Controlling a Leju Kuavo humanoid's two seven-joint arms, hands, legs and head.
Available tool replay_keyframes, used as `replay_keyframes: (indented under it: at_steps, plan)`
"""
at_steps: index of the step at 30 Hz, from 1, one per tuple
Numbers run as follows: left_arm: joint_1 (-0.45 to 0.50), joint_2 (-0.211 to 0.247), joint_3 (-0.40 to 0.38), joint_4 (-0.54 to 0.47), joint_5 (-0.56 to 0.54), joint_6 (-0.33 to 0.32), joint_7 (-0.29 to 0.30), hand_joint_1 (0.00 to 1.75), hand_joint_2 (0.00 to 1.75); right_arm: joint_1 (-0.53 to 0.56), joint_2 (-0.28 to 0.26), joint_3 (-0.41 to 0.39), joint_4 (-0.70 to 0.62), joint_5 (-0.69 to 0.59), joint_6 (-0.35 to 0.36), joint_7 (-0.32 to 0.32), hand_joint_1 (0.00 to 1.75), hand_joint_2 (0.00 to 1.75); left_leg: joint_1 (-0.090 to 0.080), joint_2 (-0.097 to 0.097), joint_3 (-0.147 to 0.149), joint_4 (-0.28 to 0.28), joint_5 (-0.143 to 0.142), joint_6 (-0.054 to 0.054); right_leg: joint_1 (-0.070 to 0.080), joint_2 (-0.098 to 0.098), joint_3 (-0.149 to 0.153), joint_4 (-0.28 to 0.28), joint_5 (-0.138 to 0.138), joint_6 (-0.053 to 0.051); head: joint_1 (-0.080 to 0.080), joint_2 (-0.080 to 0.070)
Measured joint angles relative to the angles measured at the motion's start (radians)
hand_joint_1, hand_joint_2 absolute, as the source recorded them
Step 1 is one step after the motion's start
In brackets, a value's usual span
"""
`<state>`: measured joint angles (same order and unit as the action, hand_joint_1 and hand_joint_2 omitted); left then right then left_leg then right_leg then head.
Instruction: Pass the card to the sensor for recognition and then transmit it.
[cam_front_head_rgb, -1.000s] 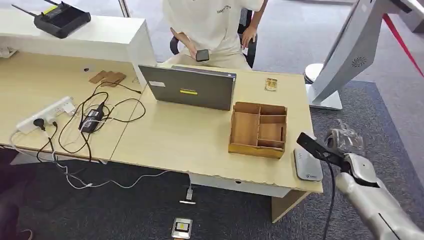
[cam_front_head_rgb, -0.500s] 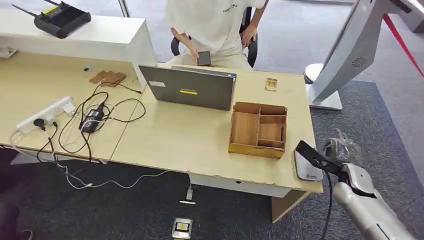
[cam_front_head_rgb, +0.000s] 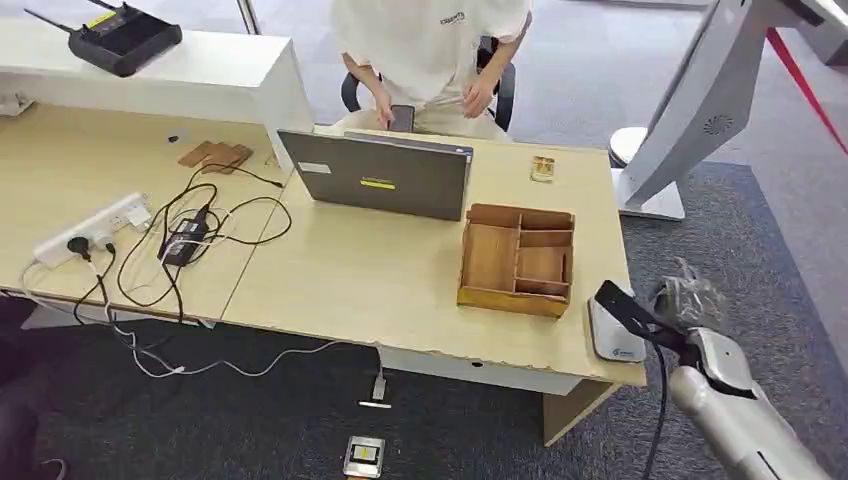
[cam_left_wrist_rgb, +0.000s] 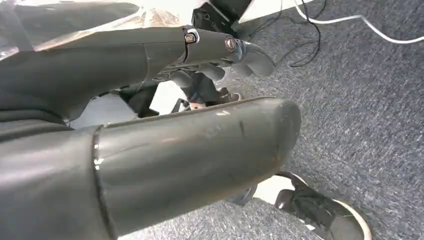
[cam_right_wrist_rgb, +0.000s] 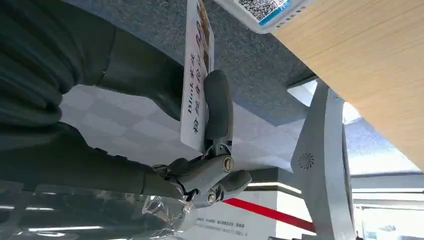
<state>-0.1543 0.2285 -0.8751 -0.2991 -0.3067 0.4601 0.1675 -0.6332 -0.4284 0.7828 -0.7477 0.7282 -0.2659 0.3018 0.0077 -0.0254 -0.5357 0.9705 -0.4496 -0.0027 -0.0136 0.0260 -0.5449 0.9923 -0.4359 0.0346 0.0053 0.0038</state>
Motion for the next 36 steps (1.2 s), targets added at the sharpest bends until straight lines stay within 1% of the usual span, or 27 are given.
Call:
replay_keyframes:
  at_steps: [3,11,13,22,26,31,36]
  plan:
    - [-0.007,0.0,-0.003,0.0,-0.005,-0.004,0.0,0.0,0.0,0.007,-0.006,-0.01,-0.014,0.0,-0.005,0.011,1.75,1.75,0.0,0.0,0.0,0.0,0.0,0.0,0.0,0.0,0.0,0.0,0.0,0.0,0.0,0.0]
    - [-0.015,-0.001,-0.008,0.0,-0.009,-0.01,0.0,0.0,0.0,0.03,-0.008,-0.034,-0.031,0.0,-0.062,0.016,1.75,1.75,0.0,0.0,0.0,0.0,0.0,0.0,0.0,0.0,0.0,0.0,0.0,0.0,0.0,0.0]
    - [-0.015,-0.002,-0.009,0.0,-0.011,-0.01,0.0,0.0,0.0,0.033,-0.008,-0.036,-0.032,0.0,-0.068,0.016,1.75,1.75,0.0,0.0,0.0,0.0,0.0,0.0,0.0,0.0,0.0,0.0,0.0,0.0,0.0,0.0]
    - [-0.021,-0.005,-0.016,0.0,-0.023,-0.013,0.0,0.0,0.0,0.055,-0.008,-0.055,-0.047,-0.015,-0.064,0.013,1.75,1.75,0.0,0.0,0.0,0.0,0.0,0.0,0.0,0.0,0.0,0.0,0.0,0.0,0.0,0.0]
    - [-0.024,-0.005,-0.021,0.0,-0.029,-0.022,0.0,0.0,0.0,0.067,-0.009,-0.056,-0.059,-0.017,-0.047,-0.005,1.75,1.75,0.0,0.0,0.0,0.0,0.0,0.0,0.0,0.0,0.0,0.0,0.0,0.0,0.0,0.0]
    - [-0.027,-0.005,-0.024,-0.001,-0.035,-0.026,0.0,0.0,0.0,0.078,-0.006,-0.056,-0.074,-0.014,-0.045,-0.025,1.75,1.75,0.0,0.0,0.0,0.0,0.0,0.0,0.0,0.0,0.0,0.0,0.0,0.0,0.0,0.0]
    - [-0.032,-0.008,-0.026,-0.001,-0.037,-0.026,-0.004,0.0,0.0,0.075,0.013,-0.048,-0.104,0.005,-0.033,-0.043,1.75,1.75,0.0,0.0,0.0,0.0,0.0,0.0,0.0,0.0,0.0,0.0,0.0,0.0,0.0,0.0]
